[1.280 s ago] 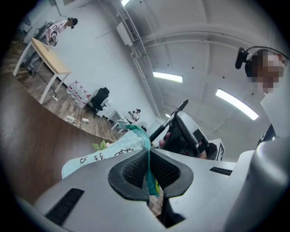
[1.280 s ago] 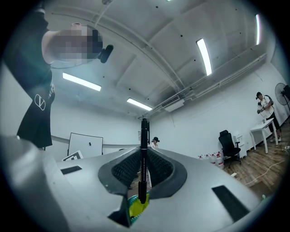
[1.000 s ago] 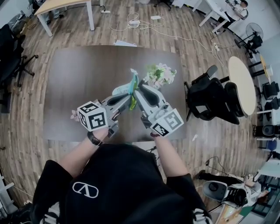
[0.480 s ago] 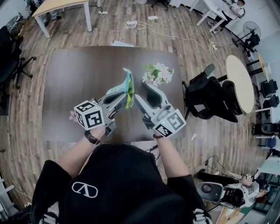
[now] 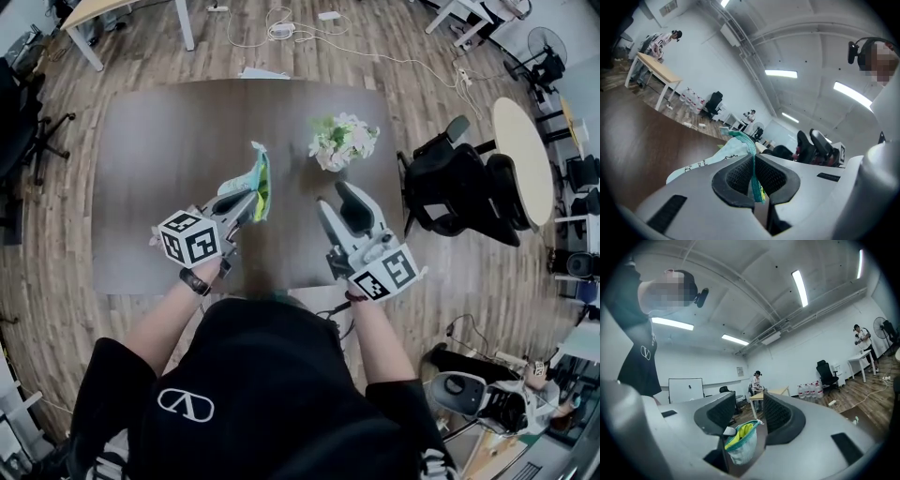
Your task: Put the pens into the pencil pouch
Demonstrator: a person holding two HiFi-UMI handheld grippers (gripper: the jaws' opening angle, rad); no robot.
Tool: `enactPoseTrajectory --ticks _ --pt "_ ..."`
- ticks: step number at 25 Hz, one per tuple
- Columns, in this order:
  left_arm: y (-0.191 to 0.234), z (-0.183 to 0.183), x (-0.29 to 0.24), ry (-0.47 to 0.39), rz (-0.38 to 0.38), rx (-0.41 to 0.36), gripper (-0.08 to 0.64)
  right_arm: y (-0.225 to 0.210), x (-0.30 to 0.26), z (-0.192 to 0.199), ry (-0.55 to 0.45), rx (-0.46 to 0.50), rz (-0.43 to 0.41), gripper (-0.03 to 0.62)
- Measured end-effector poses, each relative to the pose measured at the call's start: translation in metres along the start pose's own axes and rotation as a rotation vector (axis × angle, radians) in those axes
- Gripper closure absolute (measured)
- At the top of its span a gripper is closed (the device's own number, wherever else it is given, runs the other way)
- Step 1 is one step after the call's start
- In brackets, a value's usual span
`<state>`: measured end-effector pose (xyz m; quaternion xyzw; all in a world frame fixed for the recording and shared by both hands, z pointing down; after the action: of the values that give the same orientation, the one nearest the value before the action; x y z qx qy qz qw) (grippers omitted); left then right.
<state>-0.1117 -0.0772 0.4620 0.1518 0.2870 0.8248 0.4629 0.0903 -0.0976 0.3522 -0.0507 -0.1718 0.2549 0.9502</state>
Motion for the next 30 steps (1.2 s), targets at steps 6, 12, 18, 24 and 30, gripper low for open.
enactPoseTrajectory --ticks 6,12,18,24,30 --pt "0.051 0.056 -0.011 0.093 -0.110 -0.073 0.543 -0.013 0.033 0.016 0.038 -0.027 0.087 0.413" --pt "0.085 0.124 -0.041 0.206 -0.178 -0.095 0.543 -0.018 0.053 0.020 0.072 -0.025 0.147 0.419" --pt "0.093 0.186 -0.071 0.299 -0.161 -0.118 0.541 -0.017 0.067 0.025 0.110 -0.029 0.179 0.422" --pt "0.092 0.231 -0.084 0.377 -0.127 -0.124 0.541 -0.016 0.079 0.030 0.143 -0.028 0.205 0.422" --pt "0.075 0.238 -0.091 0.394 -0.055 -0.106 0.442 -0.019 0.084 0.028 0.143 -0.028 0.222 0.422"
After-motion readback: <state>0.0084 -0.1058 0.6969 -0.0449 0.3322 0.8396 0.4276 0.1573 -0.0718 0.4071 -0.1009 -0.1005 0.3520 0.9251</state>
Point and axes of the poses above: the fingertips, and each gripper's own axes: x backward along the fingers, y to its left, z out of its underside, the point moved 5 cm from there along x, backward along the fingers, and after that the axes turned 11 degrees about -y, right-handed, at the moved point
